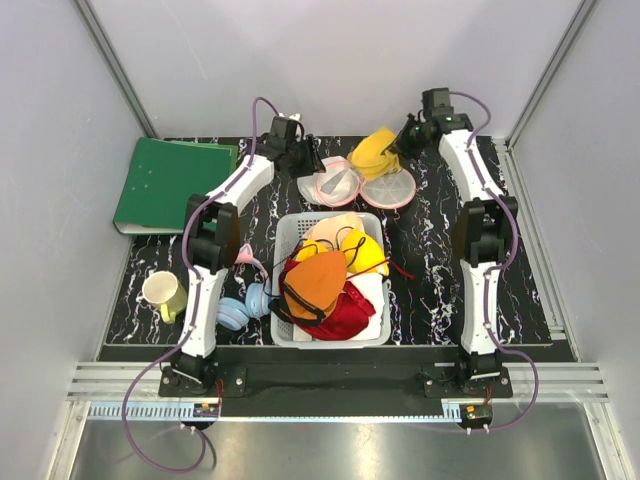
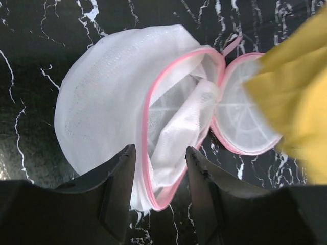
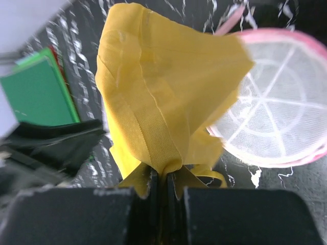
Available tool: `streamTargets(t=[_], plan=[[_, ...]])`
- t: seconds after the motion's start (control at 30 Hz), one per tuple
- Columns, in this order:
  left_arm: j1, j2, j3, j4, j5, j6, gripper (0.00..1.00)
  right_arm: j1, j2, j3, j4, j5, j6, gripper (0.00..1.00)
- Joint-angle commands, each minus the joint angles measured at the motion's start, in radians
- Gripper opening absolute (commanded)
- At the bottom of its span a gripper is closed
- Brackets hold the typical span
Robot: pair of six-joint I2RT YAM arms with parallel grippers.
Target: Place the bra in the laundry bag and zip it closed
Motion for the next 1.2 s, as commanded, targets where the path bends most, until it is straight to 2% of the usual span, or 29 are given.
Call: streamTargets(t=[0.0,0.2,0.3,0.33,0.43,0.53,0.8,0.93,1.17], plan=[[0.001,0.045,0.048,0.018,0.002,-0.012,0.48,-0.006,-0.081,0.095,0.006,-0.051,0.034,0.0],[0.001,0.086,0.085,0.029,0.006,-0.016,0.48,-0.006,-0.058,0.12,0.007,-0.096,0.057,0.0],[0.001,0.096,0.094,0.032,0.013,-0.018,0.35,-0.004,-0.058,0.099,0.018,-0.108,0.069,0.0],[0.001,0.093,0.094,0.03,0.014,-0.015,0.23,-0.001,-0.057,0.092,0.035,-0.117,0.076,0.0],[0.004,0.071,0.084,0.032,0.011,-0.01,0.08,0.004,-0.046,0.091,0.053,-0.168,0.094,0.0],[0.004,0.022,0.065,0.032,0.006,0.002,0.0,0.004,-0.032,0.085,0.062,-0.243,0.102,0.0],[0.004,-0.081,0.016,0.059,0.039,-0.032,0.0,0.005,0.008,0.086,0.141,-0.548,0.039,0.0],[0.004,-0.111,-0.015,0.105,0.063,-0.065,0.0,0.008,0.035,0.083,0.158,-0.63,0.004,0.0],[0.007,-0.101,-0.024,0.153,0.106,-0.062,0.0,0.042,0.035,-0.032,0.182,-0.706,-0.046,0.0]])
